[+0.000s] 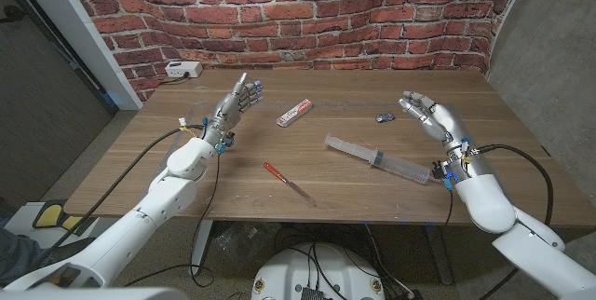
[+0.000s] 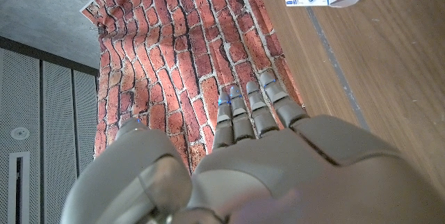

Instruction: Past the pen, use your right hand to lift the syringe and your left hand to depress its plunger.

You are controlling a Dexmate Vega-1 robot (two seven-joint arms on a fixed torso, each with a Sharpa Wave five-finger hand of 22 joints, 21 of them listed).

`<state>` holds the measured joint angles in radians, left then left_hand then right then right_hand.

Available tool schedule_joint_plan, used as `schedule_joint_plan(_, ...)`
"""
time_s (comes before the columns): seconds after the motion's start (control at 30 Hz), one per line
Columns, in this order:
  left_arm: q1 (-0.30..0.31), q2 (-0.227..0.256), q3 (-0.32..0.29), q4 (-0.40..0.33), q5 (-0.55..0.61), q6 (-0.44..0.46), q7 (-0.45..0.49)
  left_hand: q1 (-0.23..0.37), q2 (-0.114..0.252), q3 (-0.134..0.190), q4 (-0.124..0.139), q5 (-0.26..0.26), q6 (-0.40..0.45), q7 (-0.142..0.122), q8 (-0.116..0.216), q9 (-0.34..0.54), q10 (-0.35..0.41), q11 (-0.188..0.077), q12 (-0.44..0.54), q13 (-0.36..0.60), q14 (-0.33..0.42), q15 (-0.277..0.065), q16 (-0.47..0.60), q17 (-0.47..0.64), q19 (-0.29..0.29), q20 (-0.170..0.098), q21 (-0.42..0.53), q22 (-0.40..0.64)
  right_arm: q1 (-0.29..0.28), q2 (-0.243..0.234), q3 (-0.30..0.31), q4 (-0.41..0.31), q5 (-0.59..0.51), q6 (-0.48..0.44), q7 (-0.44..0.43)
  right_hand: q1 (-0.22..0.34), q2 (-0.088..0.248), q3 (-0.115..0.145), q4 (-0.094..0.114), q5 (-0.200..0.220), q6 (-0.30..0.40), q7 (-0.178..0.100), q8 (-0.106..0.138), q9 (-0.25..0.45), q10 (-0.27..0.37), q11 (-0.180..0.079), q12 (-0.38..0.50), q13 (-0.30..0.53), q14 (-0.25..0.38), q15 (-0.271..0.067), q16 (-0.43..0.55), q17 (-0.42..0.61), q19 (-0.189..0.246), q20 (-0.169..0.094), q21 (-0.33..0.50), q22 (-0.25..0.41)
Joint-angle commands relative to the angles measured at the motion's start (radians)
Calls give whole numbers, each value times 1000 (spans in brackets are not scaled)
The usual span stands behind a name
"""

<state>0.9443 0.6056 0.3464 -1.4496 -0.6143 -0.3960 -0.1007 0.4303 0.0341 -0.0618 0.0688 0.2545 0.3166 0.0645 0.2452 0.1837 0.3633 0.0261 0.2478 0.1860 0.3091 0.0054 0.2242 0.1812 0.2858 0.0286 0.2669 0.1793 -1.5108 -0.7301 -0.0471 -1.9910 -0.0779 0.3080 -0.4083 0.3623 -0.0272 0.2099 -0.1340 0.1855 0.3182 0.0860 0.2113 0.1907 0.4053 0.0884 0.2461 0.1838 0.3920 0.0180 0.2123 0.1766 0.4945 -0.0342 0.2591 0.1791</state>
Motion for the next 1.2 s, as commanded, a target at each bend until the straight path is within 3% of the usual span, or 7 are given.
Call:
schedule_joint_plan(0.03,-17,12,19,-11,28,21,-2,1,7,-6,0,0,9,1,5,3,7,1,3,3,3,1,-4,2,-1,-8,-6,1,-56,25,45,-26,-173,-30,-73,14,-6,2,-4,11,9,1,3,3,2,-3,0,2,6,0,-2,3,4,-5,3,1)
schedule_joint_plan(0.5,-13,9,14,-16,51,7,34,5,14,-7,1,-4,20,0,1,3,20,-1,-1,3,19,1,-6,2,5,-7,-10,1,-105,39,76,-71,-384,-111,-155,56,-31,4,-25,22,37,-27,9,3,29,-23,2,2,34,-23,-7,2,32,-20,-1,0)
schedule_joint_plan(0.77,12,10,0,-38,73,-8,83,13,22,-4,-1,-5,32,-3,1,3,30,-3,-3,3,30,0,-7,1,5,3,-14,1,-156,47,98,-114,-479,-191,-180,62,-31,6,-21,27,59,-36,11,3,13,-15,-9,2,23,-18,-18,4,19,-12,-12,1)
schedule_joint_plan(0.97,27,6,-6,-58,67,3,105,22,33,1,-2,-6,45,-1,1,3,47,-1,-1,3,46,1,-5,1,13,10,-14,1,-182,46,81,-159,-656,-322,-222,67,-30,7,-19,30,69,-52,12,3,26,-26,-6,3,29,-19,-18,4,21,-8,-15,2)
schedule_joint_plan(1.2,40,2,-14,-56,58,-11,104,30,43,6,-3,-7,50,0,0,3,52,-1,-3,3,52,1,-7,1,23,10,-13,1,-182,23,66,-161,-696,-359,-238,67,-29,8,-17,31,77,-59,13,3,33,-28,-5,3,35,-27,-17,5,25,-14,-15,3)
